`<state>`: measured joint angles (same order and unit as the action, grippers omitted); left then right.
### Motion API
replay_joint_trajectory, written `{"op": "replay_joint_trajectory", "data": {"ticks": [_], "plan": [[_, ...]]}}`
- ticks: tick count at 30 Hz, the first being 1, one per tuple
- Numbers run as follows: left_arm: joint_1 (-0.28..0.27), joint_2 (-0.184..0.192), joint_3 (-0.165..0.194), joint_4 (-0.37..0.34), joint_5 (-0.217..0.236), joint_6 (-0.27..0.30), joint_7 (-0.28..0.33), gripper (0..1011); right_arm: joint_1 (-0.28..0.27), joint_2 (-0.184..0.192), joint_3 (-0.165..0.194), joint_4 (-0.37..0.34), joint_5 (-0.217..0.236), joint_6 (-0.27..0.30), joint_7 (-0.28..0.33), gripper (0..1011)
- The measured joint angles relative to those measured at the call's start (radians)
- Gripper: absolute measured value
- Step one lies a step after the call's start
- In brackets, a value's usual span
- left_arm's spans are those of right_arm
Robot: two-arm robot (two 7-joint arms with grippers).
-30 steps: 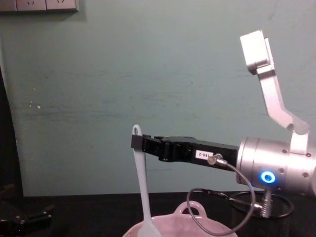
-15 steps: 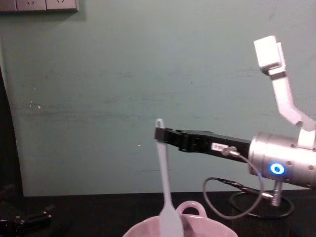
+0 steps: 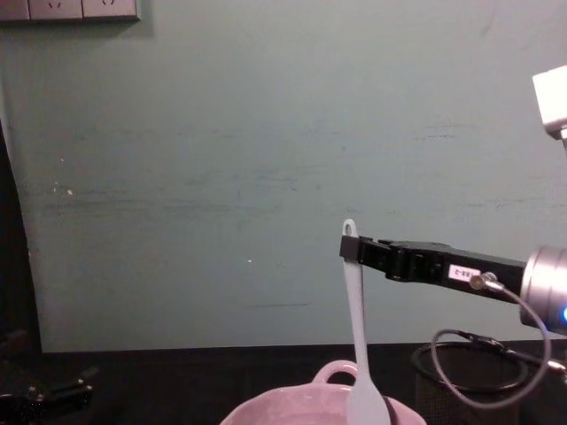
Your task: Use the one hand to pick up the spoon and stir the clear water in the bowl.
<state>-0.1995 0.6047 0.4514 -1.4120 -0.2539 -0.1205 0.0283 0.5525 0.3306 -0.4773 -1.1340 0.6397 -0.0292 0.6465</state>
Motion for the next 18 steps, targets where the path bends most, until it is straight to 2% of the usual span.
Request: {"op": "replay_joint_trajectory", "data": {"ticks": [9,15,18], "plan": [[0.0,0.0,0.0,0.0,0.0,0.0,0.0,1011,-0.063,0.022,-0.01,-0.104,-0.001,0.017,-0.016,123],[0.0,0.0,0.0,0.0,0.0,0.0,0.0,1011,-0.068,0.007,-0.039,-0.125,-0.003,0.02,-0.006,122],[0.0,0.0,0.0,0.0,0.0,0.0,0.0,1011,-0.052,-0.013,-0.061,-0.118,-0.008,0.02,0.008,122]]}}
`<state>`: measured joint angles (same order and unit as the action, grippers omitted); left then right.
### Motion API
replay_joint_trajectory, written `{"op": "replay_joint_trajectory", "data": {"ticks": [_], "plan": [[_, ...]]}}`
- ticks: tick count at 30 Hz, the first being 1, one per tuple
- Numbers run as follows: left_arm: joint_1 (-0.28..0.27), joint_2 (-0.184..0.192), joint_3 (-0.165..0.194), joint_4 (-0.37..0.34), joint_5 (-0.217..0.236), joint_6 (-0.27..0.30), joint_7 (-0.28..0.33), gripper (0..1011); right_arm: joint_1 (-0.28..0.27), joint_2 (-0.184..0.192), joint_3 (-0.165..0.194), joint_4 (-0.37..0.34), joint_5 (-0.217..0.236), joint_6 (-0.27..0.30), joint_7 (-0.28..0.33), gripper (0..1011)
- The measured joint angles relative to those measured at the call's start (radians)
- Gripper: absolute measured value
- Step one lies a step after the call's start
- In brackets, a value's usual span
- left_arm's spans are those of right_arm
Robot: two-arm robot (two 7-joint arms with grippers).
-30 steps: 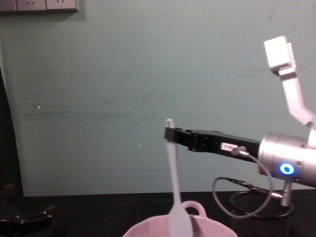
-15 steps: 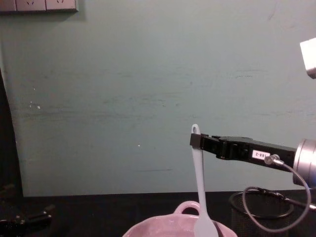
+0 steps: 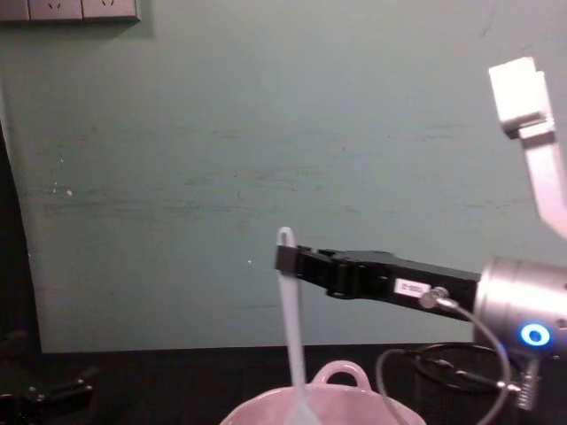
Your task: Use the one hand to pick up the spoon and stir the clear water in the bowl.
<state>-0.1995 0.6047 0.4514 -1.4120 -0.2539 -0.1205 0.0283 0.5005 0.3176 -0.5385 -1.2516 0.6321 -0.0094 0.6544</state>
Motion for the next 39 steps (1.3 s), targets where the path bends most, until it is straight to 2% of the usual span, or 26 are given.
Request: {"op": "replay_joint_trajectory", "data": {"ticks": [5,13,18,22,29,39], "plan": [[0.0,0.0,0.0,0.0,0.0,0.0,0.0,1011,0.031,-0.03,-0.021,0.042,-0.003,-0.007,0.016,122],[0.0,0.0,0.0,0.0,0.0,0.0,0.0,1011,0.109,-0.094,-0.046,0.172,-0.016,-0.034,0.048,122],[0.0,0.0,0.0,0.0,0.0,0.0,0.0,1011,0.155,-0.127,-0.043,0.259,-0.021,-0.057,0.06,122],[0.0,0.0,0.0,0.0,0.0,0.0,0.0,1011,0.172,-0.134,-0.028,0.298,-0.025,-0.07,0.06,122],[0.0,0.0,0.0,0.0,0.0,0.0,0.0,1011,0.161,-0.107,0.009,0.286,-0.024,-0.073,0.043,122],[0.0,0.0,0.0,0.0,0.0,0.0,0.0,1011,0.063,-0.015,0.066,0.143,-0.009,-0.03,-0.014,122]]}}
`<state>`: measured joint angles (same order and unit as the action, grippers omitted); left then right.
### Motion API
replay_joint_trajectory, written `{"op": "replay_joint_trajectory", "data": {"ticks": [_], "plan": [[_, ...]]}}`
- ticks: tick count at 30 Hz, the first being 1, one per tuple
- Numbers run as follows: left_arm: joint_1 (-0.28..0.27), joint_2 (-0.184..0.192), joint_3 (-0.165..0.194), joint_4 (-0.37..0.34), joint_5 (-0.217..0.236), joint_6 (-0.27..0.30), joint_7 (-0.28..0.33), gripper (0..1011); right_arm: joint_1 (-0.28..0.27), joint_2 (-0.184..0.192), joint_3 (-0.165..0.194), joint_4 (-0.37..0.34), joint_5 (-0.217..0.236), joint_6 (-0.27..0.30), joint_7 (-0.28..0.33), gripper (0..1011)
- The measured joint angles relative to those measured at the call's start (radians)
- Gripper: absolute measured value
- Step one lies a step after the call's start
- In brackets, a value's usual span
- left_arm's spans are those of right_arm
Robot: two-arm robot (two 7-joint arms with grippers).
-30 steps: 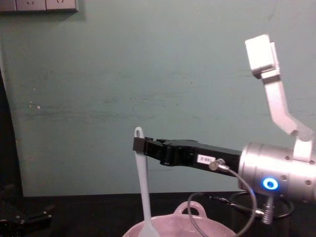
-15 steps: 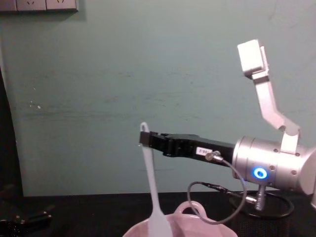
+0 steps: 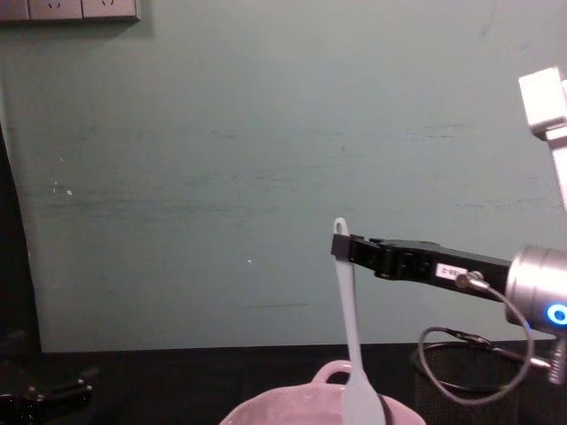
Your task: Use the one hand to pick up the spoon and stir the clear water in the bowl.
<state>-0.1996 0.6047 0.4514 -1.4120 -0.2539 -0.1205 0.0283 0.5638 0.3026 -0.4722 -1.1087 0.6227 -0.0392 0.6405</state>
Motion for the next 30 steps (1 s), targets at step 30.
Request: {"op": "replay_joint_trajectory", "data": {"ticks": [30], "plan": [[0.0,0.0,0.0,0.0,0.0,0.0,0.0,1011,0.003,-0.053,-0.096,-0.039,0.021,0.023,0.042,122]]}}
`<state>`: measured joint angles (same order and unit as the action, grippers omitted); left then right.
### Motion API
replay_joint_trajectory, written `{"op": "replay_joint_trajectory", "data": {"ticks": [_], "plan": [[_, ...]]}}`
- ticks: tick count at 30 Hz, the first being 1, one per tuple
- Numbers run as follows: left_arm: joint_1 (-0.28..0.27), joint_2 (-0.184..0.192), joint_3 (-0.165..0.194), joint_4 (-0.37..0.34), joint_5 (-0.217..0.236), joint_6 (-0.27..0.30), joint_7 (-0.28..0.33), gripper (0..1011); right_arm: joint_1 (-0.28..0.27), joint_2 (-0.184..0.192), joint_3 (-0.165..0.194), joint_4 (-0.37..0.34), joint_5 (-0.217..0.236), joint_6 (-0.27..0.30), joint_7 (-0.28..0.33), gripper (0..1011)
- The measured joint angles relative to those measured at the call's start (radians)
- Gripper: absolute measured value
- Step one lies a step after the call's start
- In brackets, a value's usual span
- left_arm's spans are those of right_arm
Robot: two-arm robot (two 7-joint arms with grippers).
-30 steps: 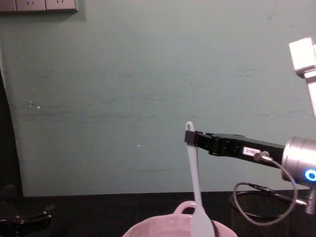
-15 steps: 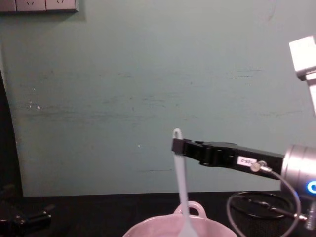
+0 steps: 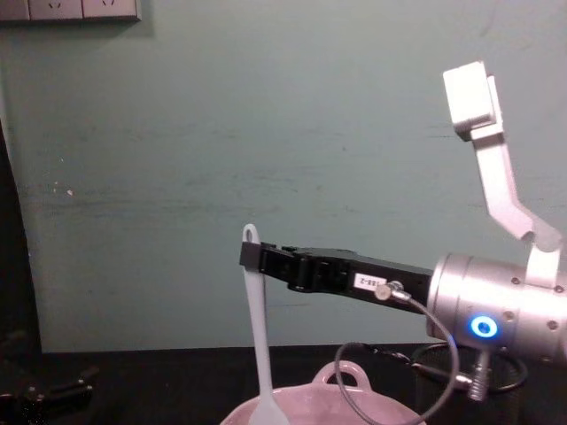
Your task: Use the one hand to pick up the spoon and stir the clear water in the bowl.
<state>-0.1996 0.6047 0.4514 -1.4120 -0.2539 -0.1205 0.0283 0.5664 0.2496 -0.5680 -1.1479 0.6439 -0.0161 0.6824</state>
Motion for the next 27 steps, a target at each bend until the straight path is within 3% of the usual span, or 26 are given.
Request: {"op": "replay_joint_trajectory", "data": {"ticks": [8,14,20,27], "plan": [[0.0,0.0,0.0,0.0,0.0,0.0,0.0,1011,0.051,-0.046,-0.007,0.098,-0.005,-0.03,0.016,122],[0.0,0.0,0.0,0.0,0.0,0.0,0.0,1011,0.086,-0.065,0.012,0.176,-0.012,-0.057,0.018,122],[0.0,0.0,0.0,0.0,0.0,0.0,0.0,1011,0.088,-0.051,0.041,0.19,-0.014,-0.065,0.008,122],[0.0,0.0,0.0,0.0,0.0,0.0,0.0,1011,0.046,-0.003,0.081,0.132,-0.013,-0.054,-0.022,122]]}}
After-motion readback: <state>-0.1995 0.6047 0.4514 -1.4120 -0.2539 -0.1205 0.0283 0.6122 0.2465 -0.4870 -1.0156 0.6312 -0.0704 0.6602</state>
